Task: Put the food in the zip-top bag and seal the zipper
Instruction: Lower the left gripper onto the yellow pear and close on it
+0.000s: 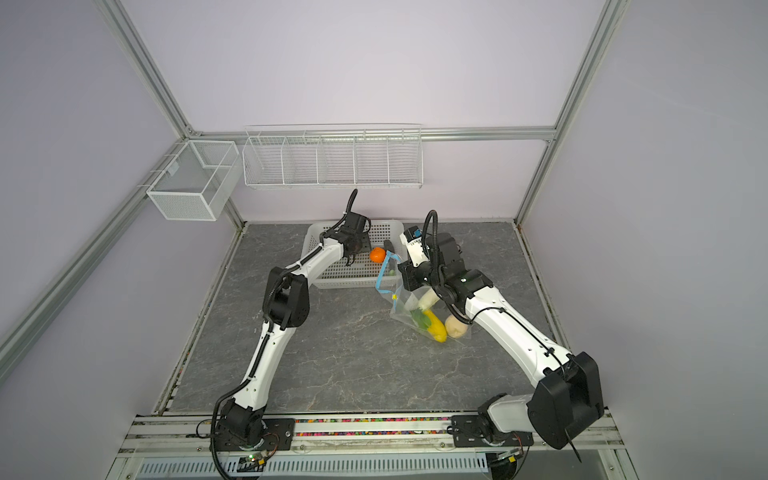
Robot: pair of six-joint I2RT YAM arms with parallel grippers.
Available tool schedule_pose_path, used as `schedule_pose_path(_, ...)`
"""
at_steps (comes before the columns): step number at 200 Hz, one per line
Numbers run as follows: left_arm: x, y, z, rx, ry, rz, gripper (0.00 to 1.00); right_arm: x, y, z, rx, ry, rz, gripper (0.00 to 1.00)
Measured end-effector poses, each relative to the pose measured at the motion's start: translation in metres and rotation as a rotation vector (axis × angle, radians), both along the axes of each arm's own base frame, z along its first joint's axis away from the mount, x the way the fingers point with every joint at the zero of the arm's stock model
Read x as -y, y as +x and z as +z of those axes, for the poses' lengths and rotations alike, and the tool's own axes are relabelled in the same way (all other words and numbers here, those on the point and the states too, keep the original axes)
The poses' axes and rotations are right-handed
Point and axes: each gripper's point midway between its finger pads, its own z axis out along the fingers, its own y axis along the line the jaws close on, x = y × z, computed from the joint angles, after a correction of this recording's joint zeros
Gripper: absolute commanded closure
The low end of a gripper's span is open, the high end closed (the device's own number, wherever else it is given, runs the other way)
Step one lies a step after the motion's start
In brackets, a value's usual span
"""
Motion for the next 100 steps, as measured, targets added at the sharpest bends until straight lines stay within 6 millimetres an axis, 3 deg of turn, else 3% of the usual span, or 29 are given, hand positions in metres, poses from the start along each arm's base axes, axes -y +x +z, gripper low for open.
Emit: schedule_pose_path(100, -0.0099, -0.0088, 0.0054, 0.009, 0.020, 0.018, 0.46, -0.0003, 0.0004, 0.0008, 0.002, 0.005, 0.001, 0.93)
